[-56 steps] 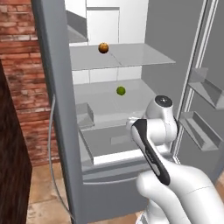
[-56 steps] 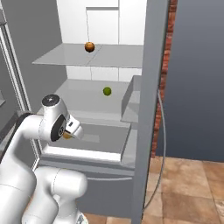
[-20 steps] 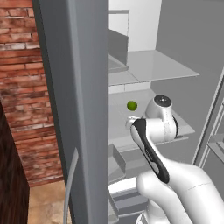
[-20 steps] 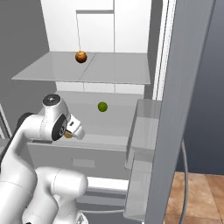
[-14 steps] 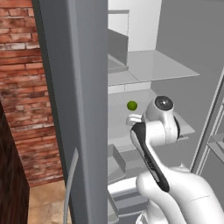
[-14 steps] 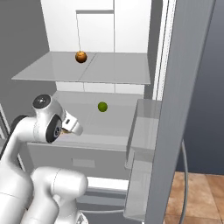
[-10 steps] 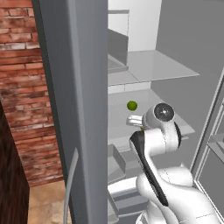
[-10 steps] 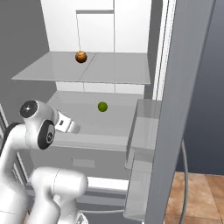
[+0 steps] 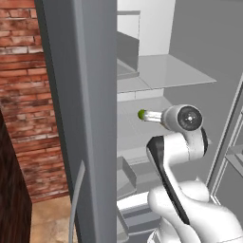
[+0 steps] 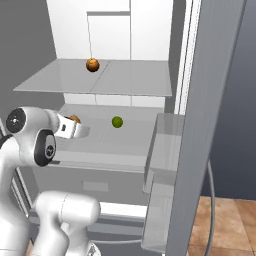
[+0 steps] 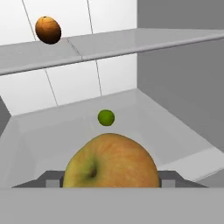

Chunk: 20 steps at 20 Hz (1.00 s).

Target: Place the apple in the correct fridge rack based on whether it is a fruit or vegetable. Finally, close the fridge door.

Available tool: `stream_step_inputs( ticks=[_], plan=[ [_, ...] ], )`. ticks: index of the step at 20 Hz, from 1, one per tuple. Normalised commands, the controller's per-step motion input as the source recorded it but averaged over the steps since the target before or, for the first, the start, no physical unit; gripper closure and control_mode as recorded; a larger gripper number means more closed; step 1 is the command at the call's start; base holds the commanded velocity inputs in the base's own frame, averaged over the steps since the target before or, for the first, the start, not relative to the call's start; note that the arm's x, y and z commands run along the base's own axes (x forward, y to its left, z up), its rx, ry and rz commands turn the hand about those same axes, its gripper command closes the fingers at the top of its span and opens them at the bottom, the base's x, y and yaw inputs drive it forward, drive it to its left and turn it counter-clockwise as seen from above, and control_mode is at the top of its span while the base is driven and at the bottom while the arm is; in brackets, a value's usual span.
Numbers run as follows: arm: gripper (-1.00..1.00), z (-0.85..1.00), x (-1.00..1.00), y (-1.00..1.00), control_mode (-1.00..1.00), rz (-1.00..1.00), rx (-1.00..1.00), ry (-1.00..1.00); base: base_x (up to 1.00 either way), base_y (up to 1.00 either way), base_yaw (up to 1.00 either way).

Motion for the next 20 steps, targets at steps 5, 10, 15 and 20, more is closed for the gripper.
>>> stream_step_inputs(
  ticks=[5,10,15,20],
  plan=[
    [1.0,0.99,-0.3,-0.39,-1.0,0.11,-0.02,0.0,0.0,0.0,0.0],
    [1.0,0.83,-0.04,-0.5,-1.0,0.11,0.0,0.2,0.0,0.0,0.0],
    [1.0,0.22,-0.01,-0.08,-1.0,0.08,-0.03,0.04,0.0,0.0,0.0],
    [1.0,-0.01,0.56,-0.13,-1.0,0.0,0.0,0.0,0.0,0.0,0.0]
  ],
)
